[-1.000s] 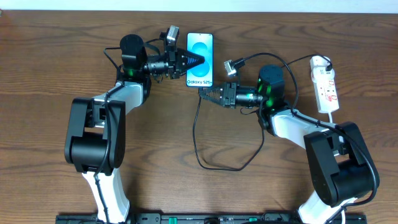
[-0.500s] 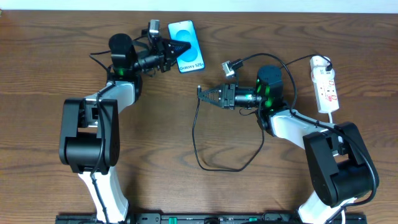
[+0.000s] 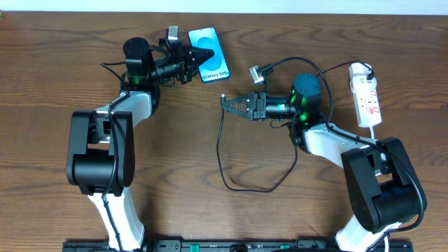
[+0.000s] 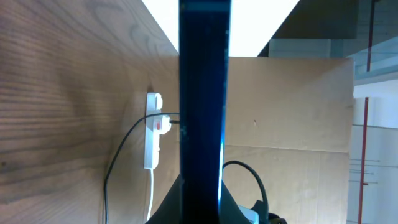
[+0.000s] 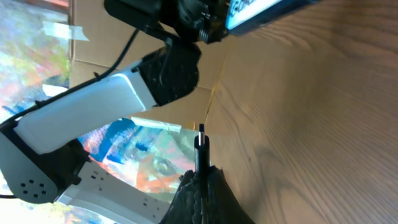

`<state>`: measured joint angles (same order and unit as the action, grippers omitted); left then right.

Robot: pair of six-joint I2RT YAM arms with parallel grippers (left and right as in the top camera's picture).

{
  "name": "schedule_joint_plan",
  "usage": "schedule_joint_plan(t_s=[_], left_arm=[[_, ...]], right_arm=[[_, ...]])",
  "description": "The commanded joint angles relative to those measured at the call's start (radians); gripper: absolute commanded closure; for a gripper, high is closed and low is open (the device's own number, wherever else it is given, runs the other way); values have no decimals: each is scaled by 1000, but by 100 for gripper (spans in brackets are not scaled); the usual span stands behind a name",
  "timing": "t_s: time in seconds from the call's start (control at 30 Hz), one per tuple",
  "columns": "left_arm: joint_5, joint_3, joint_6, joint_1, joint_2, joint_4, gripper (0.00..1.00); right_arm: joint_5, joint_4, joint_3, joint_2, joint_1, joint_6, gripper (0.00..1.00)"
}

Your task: Plug charger to phone and switch on socket

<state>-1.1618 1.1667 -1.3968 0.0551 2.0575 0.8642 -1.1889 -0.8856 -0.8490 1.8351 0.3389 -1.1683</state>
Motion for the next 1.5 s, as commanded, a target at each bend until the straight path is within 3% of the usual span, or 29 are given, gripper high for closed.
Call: schedule_joint_plan(t_s=[0.0, 0.43, 0.6, 0.83, 1.47], left_arm=[[-35, 19, -70, 1, -10, 12, 93], [-159, 19, -58, 1, -10, 13, 93], [-171, 19, -52, 1, -10, 13, 93], [-174, 19, -37, 1, -10, 13, 93], [-211, 19, -10, 2, -10, 65, 93]], right_arm=[[0, -10, -6, 0, 6, -5, 99], [-33, -12, -23, 7, 9, -34, 99], [-97, -16, -91, 100, 10, -126, 99], [-105, -216, -93, 130, 11, -237, 99], [-53, -206, -93, 149, 22, -177, 99]])
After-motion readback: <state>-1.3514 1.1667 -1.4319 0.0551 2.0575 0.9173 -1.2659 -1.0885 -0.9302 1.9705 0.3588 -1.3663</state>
